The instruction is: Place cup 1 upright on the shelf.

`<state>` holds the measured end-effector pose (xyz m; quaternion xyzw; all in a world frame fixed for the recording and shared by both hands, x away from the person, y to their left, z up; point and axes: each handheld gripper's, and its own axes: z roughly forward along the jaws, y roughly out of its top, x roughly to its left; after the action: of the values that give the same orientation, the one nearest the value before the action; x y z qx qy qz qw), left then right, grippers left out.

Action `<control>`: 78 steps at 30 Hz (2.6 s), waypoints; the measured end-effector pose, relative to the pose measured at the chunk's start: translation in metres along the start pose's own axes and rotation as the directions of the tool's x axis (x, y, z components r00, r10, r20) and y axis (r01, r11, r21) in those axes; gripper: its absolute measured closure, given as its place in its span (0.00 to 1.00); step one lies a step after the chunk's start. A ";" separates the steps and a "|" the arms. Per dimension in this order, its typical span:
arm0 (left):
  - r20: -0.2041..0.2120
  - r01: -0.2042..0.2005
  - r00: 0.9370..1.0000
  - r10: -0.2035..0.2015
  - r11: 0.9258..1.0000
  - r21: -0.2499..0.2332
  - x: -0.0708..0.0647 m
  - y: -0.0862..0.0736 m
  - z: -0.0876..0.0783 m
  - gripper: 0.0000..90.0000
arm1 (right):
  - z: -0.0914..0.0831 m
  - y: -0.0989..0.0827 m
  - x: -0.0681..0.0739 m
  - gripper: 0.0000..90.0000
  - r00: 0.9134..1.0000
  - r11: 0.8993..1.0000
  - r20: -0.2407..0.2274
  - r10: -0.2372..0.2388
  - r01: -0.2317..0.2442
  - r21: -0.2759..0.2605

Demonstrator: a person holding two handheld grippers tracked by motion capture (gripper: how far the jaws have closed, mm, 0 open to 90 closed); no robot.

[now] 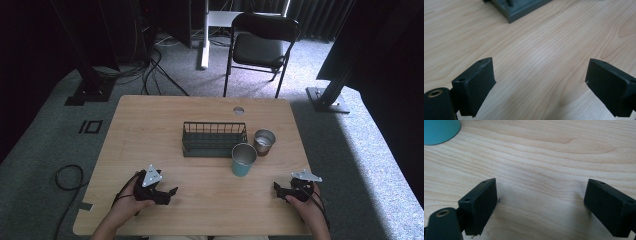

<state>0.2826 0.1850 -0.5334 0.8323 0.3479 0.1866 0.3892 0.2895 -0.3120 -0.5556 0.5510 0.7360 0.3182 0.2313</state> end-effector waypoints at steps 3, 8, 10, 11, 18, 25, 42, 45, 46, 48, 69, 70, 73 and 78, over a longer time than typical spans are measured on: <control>0.001 -0.017 1.000 0.017 1.000 -0.006 -0.004 0.003 0.005 0.10 | 0.000 0.000 0.000 0.12 1.000 1.000 0.000 0.000 0.000 0.000; 0.027 -0.024 0.999 0.024 1.000 -0.014 -0.012 0.009 0.012 0.10 | 0.000 0.000 0.000 0.12 1.000 1.000 -0.001 0.002 -0.002 -0.001; 0.034 -0.029 0.999 0.029 0.999 -0.014 -0.015 0.011 0.015 0.10 | 0.000 0.000 0.000 0.12 1.000 1.000 0.000 0.000 0.000 0.000; 0.038 -0.029 0.999 0.030 0.999 -0.018 -0.016 0.013 0.016 0.10 | 0.000 0.000 0.000 0.12 1.000 1.000 0.000 0.000 0.000 0.000; 0.063 -0.037 0.997 0.039 0.999 -0.039 -0.026 0.025 0.025 0.10 | 0.000 0.000 0.000 0.12 1.000 1.000 0.000 0.000 0.000 0.000; 0.092 -0.045 0.995 0.049 0.998 -0.048 -0.035 0.034 0.034 0.10 | 0.000 0.000 0.000 0.12 1.000 1.000 0.000 0.000 0.000 0.000; 0.118 -0.074 0.989 0.087 0.991 -0.113 -0.053 0.065 0.054 0.10 | 0.000 0.000 0.000 0.12 1.000 1.000 -0.001 0.000 0.000 0.000; 0.118 -0.087 0.988 0.101 0.989 -0.116 -0.056 0.071 0.057 0.10 | 0.000 0.000 0.000 0.12 1.000 1.000 0.000 0.000 0.000 0.000; 0.119 -0.089 0.988 0.103 0.989 -0.117 -0.057 0.073 0.058 0.10 | 0.000 0.000 0.000 0.12 1.000 1.000 0.000 0.000 0.000 0.000; 0.118 -0.098 0.987 0.112 0.988 -0.119 -0.058 0.077 0.061 0.10 | 0.000 0.000 0.000 0.12 1.000 1.000 -0.001 0.001 -0.001 0.000; 0.179 -0.079 0.978 0.108 0.983 -0.163 -0.083 0.105 0.089 0.10 | 0.000 0.000 0.000 0.12 1.000 1.000 0.000 -0.002 0.002 -0.001; 0.173 -0.082 0.979 0.111 0.983 -0.166 -0.084 0.107 0.090 0.10 | 0.000 0.000 0.000 0.12 1.000 1.000 0.000 -0.002 0.002 -0.001; 0.168 -0.068 0.981 0.099 0.981 -0.179 -0.086 0.112 0.093 0.10 | 0.000 0.000 0.000 0.12 1.000 1.000 0.000 -0.002 0.002 -0.001; 0.186 -0.068 0.977 0.103 0.980 -0.188 -0.092 0.119 0.100 0.10 | 0.000 0.000 0.000 0.12 1.000 1.000 0.000 -0.002 0.002 -0.001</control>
<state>0.3285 0.0128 -0.5073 0.8220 0.2535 0.1516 0.4869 0.2895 -0.3122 -0.5556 0.5502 0.7363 0.3183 0.2320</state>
